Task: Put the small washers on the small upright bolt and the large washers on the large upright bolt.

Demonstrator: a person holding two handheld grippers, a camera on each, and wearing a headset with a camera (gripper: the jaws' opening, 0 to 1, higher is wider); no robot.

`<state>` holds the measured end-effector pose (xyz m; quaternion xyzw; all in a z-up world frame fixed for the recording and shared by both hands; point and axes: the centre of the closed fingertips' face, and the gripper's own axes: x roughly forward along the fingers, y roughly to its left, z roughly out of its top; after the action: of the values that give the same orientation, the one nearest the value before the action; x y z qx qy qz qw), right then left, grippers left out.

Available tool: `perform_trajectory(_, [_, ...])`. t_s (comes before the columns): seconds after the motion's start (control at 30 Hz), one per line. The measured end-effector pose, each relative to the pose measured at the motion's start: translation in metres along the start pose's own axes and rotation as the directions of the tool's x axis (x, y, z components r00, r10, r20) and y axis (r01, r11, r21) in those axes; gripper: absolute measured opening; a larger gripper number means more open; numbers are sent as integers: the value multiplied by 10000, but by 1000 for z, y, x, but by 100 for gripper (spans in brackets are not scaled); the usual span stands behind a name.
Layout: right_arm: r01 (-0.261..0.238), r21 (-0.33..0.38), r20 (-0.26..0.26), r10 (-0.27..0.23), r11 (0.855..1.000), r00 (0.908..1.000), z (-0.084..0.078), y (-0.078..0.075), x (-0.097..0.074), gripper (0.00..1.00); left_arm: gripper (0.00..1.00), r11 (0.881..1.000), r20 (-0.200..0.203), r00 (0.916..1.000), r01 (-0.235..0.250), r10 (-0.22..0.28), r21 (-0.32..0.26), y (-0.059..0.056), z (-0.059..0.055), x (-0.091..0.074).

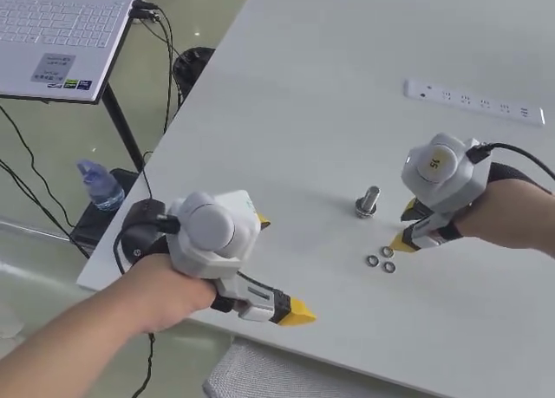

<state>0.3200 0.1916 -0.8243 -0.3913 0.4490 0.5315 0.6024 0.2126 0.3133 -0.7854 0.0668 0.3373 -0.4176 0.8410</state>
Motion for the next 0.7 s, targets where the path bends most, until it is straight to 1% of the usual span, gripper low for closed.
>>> perform_trajectory(0.17, [-8, 174, -52, 9, 9998, 10000, -4, 4, 8, 32, 89, 10000, 30, 10000, 11, -11, 1, -2, -1, 0])
perform_trajectory(0.3, [138, 386, -19, -138, 9992, 9999, -7, 2, 12, 31, 89, 10000, -5, 10000, 37, -37, 3, -3, -3, 0])
perform_trajectory(0.43, [179, 365, -83, -176, 9992, 9998, -8, 3, 16, 31, 88, 10000, -82, 10000, 38, -38, -37, -3, -6, -2])
perform_trajectory(0.7, [170, 313, -246, -162, 9994, 9996, -9, 4, 25, 29, 87, 9999, -94, 9999, 52, -53, -103, -2, -7, -2])
